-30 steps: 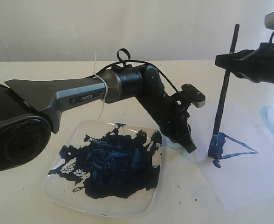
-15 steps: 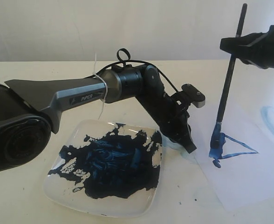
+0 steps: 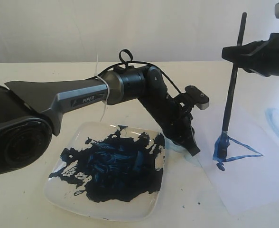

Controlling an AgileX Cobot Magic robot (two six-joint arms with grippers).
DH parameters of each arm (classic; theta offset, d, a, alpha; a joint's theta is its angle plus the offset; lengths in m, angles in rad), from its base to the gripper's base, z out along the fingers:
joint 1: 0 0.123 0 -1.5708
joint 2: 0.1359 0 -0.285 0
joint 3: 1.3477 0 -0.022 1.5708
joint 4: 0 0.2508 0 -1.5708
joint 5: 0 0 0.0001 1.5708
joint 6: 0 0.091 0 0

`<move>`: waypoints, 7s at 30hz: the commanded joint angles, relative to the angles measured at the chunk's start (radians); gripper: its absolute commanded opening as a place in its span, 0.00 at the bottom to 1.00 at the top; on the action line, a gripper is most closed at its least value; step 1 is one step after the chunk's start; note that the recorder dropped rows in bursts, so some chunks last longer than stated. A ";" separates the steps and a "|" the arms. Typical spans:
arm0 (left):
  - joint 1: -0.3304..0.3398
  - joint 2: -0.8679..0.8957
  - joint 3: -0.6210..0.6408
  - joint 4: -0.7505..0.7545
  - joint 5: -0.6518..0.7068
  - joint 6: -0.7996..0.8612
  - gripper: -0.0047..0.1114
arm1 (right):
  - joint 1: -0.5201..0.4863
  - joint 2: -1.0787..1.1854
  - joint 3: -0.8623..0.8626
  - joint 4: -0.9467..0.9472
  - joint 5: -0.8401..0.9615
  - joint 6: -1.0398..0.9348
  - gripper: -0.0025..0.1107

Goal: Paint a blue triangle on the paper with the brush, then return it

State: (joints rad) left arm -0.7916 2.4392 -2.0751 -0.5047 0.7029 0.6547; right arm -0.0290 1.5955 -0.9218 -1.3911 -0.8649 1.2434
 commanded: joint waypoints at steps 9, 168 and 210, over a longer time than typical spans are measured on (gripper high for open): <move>0.000 0.006 0.004 0.013 0.048 0.003 0.04 | -0.012 0.003 0.005 0.054 -0.004 -0.037 0.02; 0.000 0.006 0.004 0.013 0.050 0.003 0.04 | -0.012 0.072 0.005 0.362 0.251 -0.325 0.02; 0.000 0.006 0.004 0.013 0.052 0.003 0.04 | -0.012 -0.031 0.005 0.228 0.526 -0.184 0.02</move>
State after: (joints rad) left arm -0.7916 2.4392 -2.0765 -0.5065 0.7084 0.6547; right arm -0.0290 1.5763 -0.9201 -1.1507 -0.3738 1.0524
